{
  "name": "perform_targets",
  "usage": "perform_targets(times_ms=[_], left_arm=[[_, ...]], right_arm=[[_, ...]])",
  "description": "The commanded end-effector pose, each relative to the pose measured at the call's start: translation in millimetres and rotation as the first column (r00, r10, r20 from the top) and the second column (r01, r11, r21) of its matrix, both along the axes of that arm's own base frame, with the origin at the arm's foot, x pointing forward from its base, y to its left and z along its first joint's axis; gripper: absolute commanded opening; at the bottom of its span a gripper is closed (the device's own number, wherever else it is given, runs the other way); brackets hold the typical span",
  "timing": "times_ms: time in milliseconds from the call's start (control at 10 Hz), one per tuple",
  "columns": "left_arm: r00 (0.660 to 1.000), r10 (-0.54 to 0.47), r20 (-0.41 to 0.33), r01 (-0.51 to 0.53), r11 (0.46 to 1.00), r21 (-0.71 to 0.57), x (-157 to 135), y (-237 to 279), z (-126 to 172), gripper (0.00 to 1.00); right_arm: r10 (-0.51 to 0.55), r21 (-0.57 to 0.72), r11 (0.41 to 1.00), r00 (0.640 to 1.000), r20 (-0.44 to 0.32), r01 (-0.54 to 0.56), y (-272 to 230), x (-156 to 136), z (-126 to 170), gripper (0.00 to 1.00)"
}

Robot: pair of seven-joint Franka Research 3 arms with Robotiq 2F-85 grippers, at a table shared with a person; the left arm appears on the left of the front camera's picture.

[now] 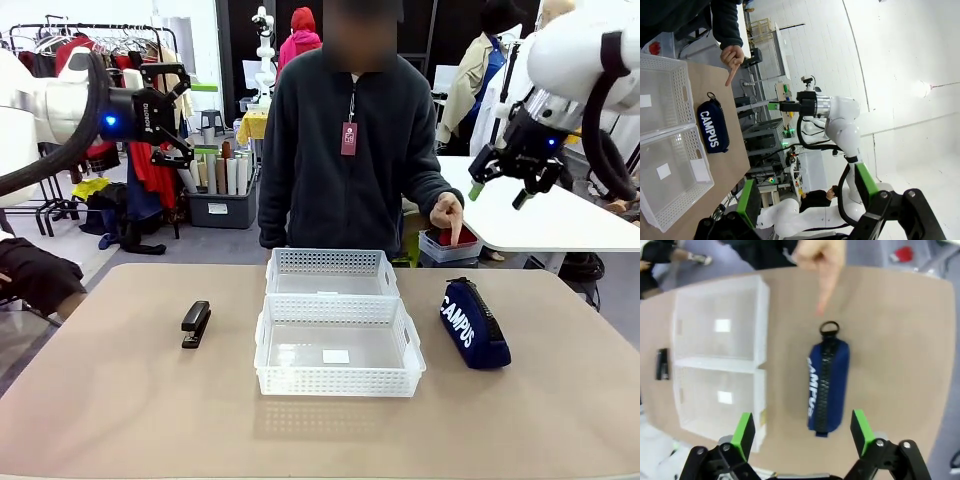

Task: Distribute items into two baskets.
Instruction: Pick up the Pencil pouch that the person points to.

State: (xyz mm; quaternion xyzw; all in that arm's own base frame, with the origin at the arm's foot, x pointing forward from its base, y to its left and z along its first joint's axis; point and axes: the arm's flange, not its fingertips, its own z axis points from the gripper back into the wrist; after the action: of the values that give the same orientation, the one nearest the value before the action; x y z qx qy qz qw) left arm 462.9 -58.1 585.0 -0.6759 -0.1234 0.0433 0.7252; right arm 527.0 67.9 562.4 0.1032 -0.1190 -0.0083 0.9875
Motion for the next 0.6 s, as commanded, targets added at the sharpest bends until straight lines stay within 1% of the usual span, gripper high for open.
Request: perform_targets(times_ms=[0, 100, 200, 500], left_arm=[[1.0, -0.002, -0.003, 0.002, 1.0, -0.005, -0.7, 0.3, 1.7, 1.0], [1.0, -0.002, -0.003, 0.002, 1.0, -0.005, -0.7, 0.3, 1.7, 1.0], [1.0, -0.002, -0.003, 0.002, 1.0, -0.005, -0.7, 0.3, 1.7, 1.0], [1.0, -0.002, -0.003, 0.002, 1.0, -0.005, -0.7, 0.3, 1.7, 1.0]], right_arm=[[-0.057, -0.061, 0.997, 0.998, -0.025, 0.055, 2.0, -6.5, -7.4, 1.0], [-0.065, -0.027, 0.998, 0.998, -0.024, 0.064, 5.0, -6.9, -8.8, 1.0], [-0.016, -0.034, 0.999, 1.0, -0.016, 0.015, -2.6, -1.4, -8.1, 1.0], [-0.016, -0.034, 0.999, 1.0, -0.016, 0.015, -2.6, -1.4, -8.1, 1.0]])
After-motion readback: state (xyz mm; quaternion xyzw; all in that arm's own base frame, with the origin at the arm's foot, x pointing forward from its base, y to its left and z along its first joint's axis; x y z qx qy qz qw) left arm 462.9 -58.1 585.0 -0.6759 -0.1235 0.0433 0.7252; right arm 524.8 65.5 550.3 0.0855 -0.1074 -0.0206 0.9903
